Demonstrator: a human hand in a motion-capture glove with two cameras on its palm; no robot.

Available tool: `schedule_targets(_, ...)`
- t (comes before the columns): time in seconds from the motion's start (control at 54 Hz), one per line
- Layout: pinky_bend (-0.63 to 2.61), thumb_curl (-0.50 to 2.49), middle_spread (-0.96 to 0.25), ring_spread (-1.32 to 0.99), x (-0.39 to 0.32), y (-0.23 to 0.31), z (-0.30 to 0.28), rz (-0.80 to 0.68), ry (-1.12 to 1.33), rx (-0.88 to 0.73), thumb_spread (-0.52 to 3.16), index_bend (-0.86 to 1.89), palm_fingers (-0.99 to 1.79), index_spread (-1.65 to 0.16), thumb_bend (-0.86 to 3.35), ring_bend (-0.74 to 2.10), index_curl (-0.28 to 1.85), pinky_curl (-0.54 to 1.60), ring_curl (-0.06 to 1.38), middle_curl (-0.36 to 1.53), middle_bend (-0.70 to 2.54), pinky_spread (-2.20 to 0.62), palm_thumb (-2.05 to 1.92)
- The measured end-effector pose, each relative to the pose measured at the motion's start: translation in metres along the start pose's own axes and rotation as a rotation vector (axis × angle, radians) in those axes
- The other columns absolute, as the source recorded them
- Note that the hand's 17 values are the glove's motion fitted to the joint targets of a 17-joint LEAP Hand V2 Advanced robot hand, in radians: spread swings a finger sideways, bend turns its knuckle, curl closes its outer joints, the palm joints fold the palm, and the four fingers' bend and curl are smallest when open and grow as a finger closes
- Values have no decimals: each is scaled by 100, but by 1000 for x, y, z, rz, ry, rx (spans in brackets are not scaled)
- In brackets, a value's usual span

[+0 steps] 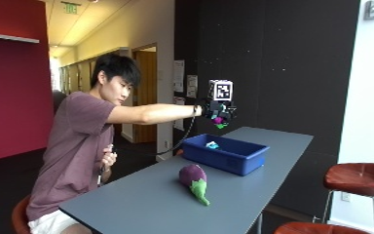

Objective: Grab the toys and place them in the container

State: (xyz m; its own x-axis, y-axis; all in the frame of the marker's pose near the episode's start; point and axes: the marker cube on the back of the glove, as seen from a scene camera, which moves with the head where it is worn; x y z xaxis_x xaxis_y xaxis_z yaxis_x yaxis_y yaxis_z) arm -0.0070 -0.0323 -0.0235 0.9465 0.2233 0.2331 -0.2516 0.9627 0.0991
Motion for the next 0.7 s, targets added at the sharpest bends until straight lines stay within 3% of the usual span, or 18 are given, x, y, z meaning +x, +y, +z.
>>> schedule_targets(0.093,112,112,-35,-45,-20,-16,12,12,-28,46,26,64,74,-32,7,117,92,51,76,101,83,-40,71)
schedule_targets(0.111,109,113,-35,-45,-23,-18,14,24,-27,44,25,69,85,-32,7,119,94,50,76,102,88,-39,71)
schedule_targets(0.13,114,112,-36,-46,-25,-21,16,38,-23,36,28,59,70,-32,6,116,91,51,75,101,80,-39,71)
schedule_targets(0.204,126,110,-36,-46,-24,-23,23,63,-17,-35,38,42,53,-30,3,120,91,55,77,100,71,-39,69)
schedule_targets(0.241,130,105,-35,-45,-16,-18,24,38,-30,-77,59,15,16,-26,-4,119,84,55,76,96,61,-38,55)
schedule_targets(0.278,133,100,-30,-42,-16,-19,26,37,-15,-109,70,7,-21,-21,-6,112,81,58,76,92,49,-34,47)
schedule_targets(0.315,130,94,-24,-37,-15,-21,26,100,13,-121,79,3,-42,-19,-9,96,72,55,71,86,36,-27,38)
schedule_targets(0.352,129,89,-21,-35,-9,-19,24,151,21,-118,87,0,-38,-17,-7,88,64,52,68,83,30,-23,33)
schedule_targets(0.426,118,80,-13,-27,-10,-11,15,12,-42,-102,100,5,-40,-13,-5,71,56,47,60,76,20,-13,24)
schedule_targets(0.5,108,72,-8,-21,0,-1,3,-20,-62,-105,109,6,-38,-12,-5,59,50,44,55,71,16,-8,18)
schedule_targets(0.704,86,57,-2,-9,44,50,-30,-59,-67,-141,122,6,-34,-12,-2,39,38,35,48,57,11,0,11)
